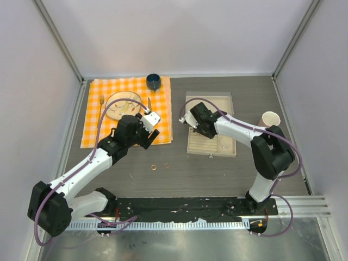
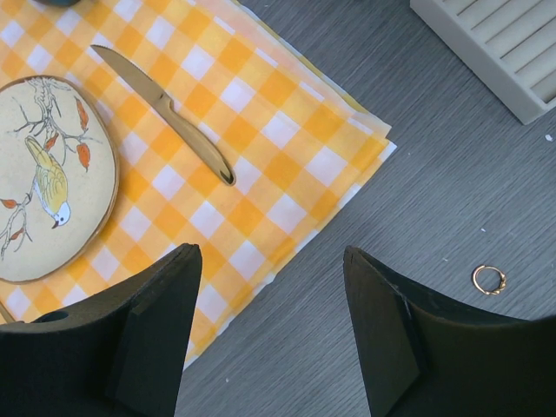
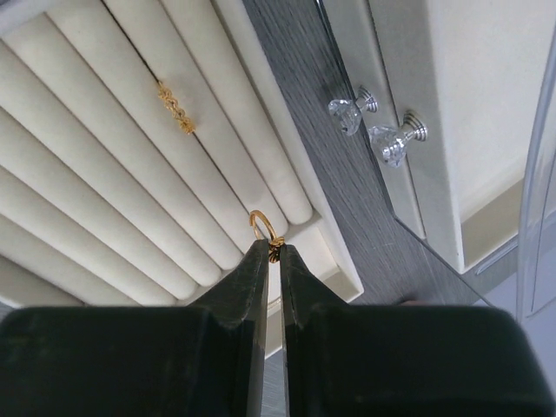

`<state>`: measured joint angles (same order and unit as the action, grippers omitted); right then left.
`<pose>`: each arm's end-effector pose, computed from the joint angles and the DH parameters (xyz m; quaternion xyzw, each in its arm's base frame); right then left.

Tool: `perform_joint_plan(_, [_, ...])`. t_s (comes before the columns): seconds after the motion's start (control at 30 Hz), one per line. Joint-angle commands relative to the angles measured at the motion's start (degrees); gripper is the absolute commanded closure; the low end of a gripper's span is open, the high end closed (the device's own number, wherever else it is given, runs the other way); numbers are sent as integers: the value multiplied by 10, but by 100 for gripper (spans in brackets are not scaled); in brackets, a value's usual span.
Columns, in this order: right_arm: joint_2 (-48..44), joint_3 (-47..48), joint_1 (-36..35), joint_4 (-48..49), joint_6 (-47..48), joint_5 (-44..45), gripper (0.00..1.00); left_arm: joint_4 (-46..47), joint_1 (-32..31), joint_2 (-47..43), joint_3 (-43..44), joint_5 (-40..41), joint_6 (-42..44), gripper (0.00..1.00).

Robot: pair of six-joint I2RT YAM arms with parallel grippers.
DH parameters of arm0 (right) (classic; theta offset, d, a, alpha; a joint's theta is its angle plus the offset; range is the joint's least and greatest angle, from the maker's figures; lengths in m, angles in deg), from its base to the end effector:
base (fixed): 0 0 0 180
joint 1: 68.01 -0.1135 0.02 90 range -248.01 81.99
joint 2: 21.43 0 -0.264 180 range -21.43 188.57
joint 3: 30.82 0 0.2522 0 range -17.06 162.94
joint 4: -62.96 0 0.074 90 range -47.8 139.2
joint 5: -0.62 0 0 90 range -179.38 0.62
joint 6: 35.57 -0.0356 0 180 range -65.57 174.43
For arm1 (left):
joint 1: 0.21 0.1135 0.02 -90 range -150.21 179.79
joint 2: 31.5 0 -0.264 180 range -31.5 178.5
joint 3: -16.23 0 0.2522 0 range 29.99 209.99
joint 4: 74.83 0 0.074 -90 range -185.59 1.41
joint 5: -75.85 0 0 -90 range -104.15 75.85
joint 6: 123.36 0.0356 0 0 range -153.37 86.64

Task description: Organize the mixed jewelry

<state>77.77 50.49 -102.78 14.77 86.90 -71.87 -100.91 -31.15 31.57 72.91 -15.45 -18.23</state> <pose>0.2903 0.1885 0.1980 -0.5091 0.8226 -0.1448 0.2078 0.2085 -0.1259 0.2620 0.3480 0.8045 -0.0760 0.4752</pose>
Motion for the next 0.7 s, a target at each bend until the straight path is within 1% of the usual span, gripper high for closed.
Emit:
perform_joint_plan(0.0, [6,1,-5,32,13,16,99,22,4,0,-3,-6,-6,29])
perform_joint_plan(0.67, [13,-35,-21,68,48,36,99,24,10,-4,-7,-9,-7,29])
